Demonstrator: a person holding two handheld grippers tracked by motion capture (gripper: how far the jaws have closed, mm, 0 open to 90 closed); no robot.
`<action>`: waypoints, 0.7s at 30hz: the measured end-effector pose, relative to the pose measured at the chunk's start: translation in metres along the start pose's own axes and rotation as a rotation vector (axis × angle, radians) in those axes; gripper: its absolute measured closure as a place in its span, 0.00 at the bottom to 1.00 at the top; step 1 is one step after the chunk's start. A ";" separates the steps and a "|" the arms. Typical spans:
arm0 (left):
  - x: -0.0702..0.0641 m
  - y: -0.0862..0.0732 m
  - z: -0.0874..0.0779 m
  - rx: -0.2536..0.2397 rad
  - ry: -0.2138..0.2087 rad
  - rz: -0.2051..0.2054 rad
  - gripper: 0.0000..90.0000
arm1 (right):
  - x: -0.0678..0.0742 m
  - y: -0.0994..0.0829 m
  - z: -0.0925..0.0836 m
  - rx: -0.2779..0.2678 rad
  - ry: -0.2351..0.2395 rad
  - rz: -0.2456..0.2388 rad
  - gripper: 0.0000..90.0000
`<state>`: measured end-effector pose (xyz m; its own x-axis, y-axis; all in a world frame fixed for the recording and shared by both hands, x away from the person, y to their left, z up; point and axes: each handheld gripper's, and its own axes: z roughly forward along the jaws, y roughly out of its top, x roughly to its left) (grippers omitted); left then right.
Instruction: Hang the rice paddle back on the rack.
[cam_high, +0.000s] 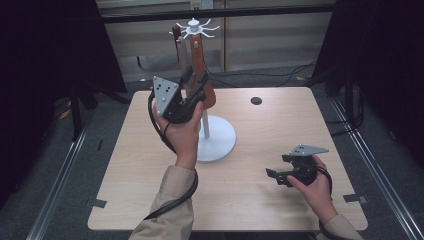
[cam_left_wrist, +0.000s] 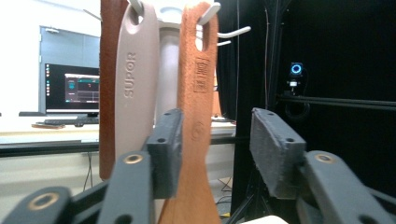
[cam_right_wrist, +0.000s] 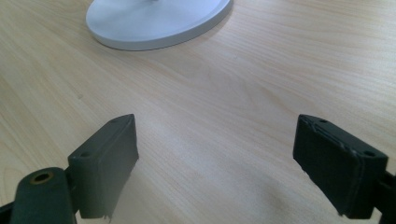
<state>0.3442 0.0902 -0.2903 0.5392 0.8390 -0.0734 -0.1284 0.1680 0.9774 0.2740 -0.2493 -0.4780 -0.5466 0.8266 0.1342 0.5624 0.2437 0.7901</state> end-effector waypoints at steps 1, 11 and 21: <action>0.000 -0.001 -0.001 -0.009 -0.002 -0.005 0.52 | 0.000 0.000 0.000 -0.001 0.002 -0.001 0.16; 0.006 -0.013 -0.018 -0.016 -0.031 0.036 0.31 | 0.001 0.001 0.000 -0.001 0.004 -0.003 0.16; 0.012 -0.034 -0.031 0.047 -0.066 0.075 0.19 | 0.002 0.001 0.002 0.005 0.003 -0.010 0.16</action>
<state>0.3295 0.1104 -0.3305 0.5831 0.8123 0.0116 -0.1320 0.0806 0.9880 0.2745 -0.2462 -0.4779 -0.5540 0.8226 0.1279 0.5598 0.2544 0.7886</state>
